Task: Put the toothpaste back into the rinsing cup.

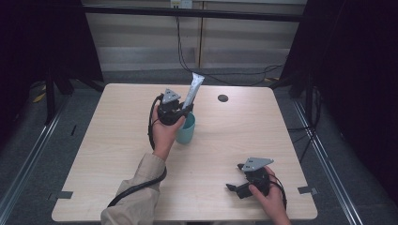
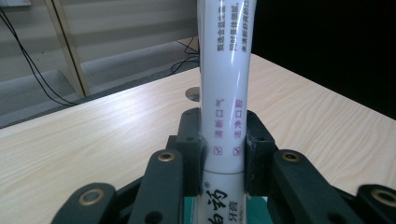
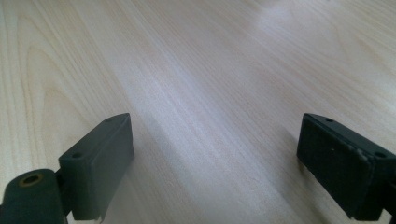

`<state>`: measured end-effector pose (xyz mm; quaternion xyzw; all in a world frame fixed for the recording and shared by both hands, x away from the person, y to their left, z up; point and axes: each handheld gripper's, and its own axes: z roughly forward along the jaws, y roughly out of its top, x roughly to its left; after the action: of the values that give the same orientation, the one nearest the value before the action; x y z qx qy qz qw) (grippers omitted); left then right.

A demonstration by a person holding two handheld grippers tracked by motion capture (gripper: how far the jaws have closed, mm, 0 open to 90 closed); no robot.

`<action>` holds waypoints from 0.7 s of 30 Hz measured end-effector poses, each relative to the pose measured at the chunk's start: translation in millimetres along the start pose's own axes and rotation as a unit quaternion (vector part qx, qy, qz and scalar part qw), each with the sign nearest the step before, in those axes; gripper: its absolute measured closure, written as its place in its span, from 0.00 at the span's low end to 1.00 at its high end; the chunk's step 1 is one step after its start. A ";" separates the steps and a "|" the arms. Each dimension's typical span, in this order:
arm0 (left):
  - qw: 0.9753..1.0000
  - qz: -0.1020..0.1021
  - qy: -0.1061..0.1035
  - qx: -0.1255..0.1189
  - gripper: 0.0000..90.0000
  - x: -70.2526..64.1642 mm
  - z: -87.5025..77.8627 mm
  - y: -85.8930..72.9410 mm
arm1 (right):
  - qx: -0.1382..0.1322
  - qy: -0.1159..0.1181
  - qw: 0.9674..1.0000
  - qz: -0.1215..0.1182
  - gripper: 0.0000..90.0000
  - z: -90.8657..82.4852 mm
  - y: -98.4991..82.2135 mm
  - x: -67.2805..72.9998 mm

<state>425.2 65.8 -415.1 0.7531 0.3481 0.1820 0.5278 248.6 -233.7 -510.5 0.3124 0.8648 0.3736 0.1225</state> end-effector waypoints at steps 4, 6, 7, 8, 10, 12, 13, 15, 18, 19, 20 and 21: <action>1.000 0.002 0.001 0.003 0.81 0.2 1.9 -3.2 | 0.000 0.000 1.000 0.000 0.12 -0.1 0.0 0.1; 1.000 0.002 0.002 0.005 0.81 -0.2 2.8 -4.9 | 0.000 0.000 1.000 0.000 0.12 0.0 0.0 0.0; 1.000 0.001 0.003 0.005 0.81 -0.5 3.0 -5.5 | 0.000 0.000 1.000 0.000 0.12 -0.1 0.0 0.1; 1.000 -0.001 0.003 0.003 0.81 -0.7 3.2 -6.3 | 0.000 0.000 1.000 0.000 0.12 -0.1 0.0 0.1; 1.000 0.002 0.005 0.007 0.81 -0.7 3.1 -7.1 | 0.000 0.001 1.000 0.000 0.12 -0.1 0.0 0.2; 1.000 0.001 0.004 0.009 0.81 -0.6 2.9 -8.4 | 0.000 0.001 1.000 0.000 0.12 0.0 0.0 0.2; 1.000 -0.002 0.003 0.008 0.81 -0.7 3.3 -9.3 | 0.000 0.001 1.000 0.000 0.12 -0.1 0.0 0.2; 1.000 -0.001 0.007 0.010 0.81 -0.2 2.7 -10.6 | 0.000 0.001 1.000 -0.001 0.12 -0.1 0.0 0.3; 1.000 -0.007 0.006 0.007 0.81 0.5 2.3 -12.5 | 0.000 0.001 1.000 -0.001 0.12 -0.1 0.0 0.3; 1.000 -0.006 0.004 0.008 0.81 0.8 2.0 -13.0 | 0.000 0.001 1.000 -0.001 0.12 0.0 0.0 0.3; 1.000 -0.007 0.004 0.009 0.81 0.7 1.9 -13.4 | 0.000 0.001 1.000 -0.001 0.12 0.0 0.0 0.3; 1.000 -0.004 0.005 0.011 0.81 0.7 1.6 -13.7 | 0.000 0.001 1.000 -0.001 0.12 0.0 0.0 0.3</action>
<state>422.2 68.0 -428.4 0.7565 0.3557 0.1801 0.5183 248.4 -233.5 -510.5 0.3114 0.8651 0.3739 0.1216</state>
